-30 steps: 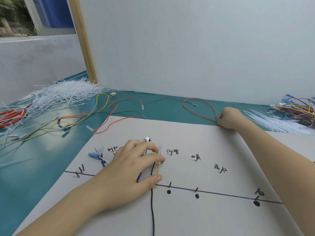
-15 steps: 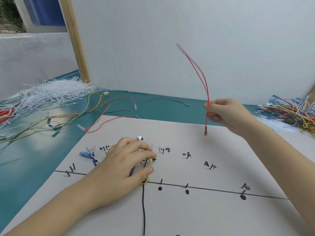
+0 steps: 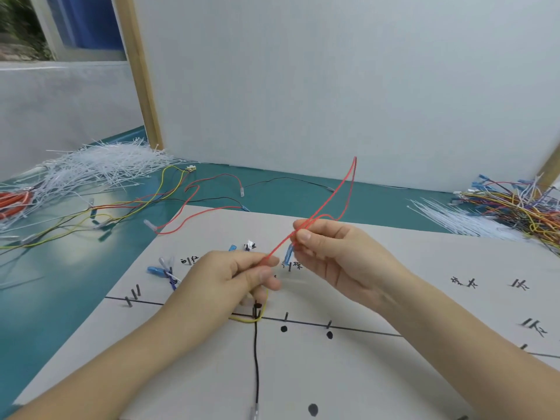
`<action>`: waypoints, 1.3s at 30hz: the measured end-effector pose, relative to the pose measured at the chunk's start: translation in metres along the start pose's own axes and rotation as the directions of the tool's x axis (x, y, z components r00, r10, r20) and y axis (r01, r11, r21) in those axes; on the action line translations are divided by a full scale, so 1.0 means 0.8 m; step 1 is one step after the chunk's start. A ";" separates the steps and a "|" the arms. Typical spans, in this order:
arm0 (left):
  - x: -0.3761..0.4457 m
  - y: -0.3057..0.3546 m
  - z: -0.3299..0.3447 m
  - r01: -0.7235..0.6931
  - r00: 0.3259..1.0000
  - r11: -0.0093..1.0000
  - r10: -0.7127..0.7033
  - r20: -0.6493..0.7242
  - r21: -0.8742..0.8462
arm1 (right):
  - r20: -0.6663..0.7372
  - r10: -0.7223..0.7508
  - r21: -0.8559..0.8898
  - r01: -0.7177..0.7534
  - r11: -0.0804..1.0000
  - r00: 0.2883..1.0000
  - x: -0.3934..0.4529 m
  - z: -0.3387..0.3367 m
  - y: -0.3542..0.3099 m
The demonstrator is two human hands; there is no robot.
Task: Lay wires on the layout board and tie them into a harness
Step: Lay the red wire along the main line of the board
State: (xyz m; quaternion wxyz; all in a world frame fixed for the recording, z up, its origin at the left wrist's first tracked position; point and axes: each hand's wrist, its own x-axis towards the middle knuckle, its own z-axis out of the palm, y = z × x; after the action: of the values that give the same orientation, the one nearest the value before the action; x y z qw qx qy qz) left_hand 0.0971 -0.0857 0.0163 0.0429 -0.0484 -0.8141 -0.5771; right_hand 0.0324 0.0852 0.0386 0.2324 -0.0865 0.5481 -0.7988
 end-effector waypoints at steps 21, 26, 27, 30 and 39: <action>0.019 -0.005 -0.020 0.089 0.995 0.986 -0.094 -0.032 -0.143 | -0.222 -0.065 0.210 0.113 0.971 0.973 0.007 -0.064 -0.039; 0.031 -0.016 -0.053 0.148 0.989 0.976 -0.149 0.007 -0.159 | -0.214 -0.109 -0.064 0.097 0.993 0.971 -0.010 -0.148 -0.089; 0.032 -0.017 -0.055 0.155 0.987 0.969 -0.160 -0.009 -0.193 | -0.166 -0.086 -0.194 0.053 0.980 0.982 -0.012 -0.157 -0.089; 0.039 -0.021 -0.060 0.186 0.971 0.916 -0.226 -0.075 -0.355 | -0.060 -0.008 -0.340 -0.013 0.940 0.998 -0.011 -0.171 -0.084; 0.046 -0.029 -0.072 0.188 0.931 0.669 -0.355 -0.087 -0.719 | -0.001 0.019 -0.358 -0.018 0.934 1.000 0.001 -0.180 -0.075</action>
State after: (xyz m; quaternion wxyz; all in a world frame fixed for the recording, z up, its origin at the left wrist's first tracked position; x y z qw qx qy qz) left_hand 0.0586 -0.1469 0.0186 0.0240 0.1255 -0.5226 -0.8430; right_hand -0.0411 0.2224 0.0380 0.2209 -0.1232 0.6848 -0.6834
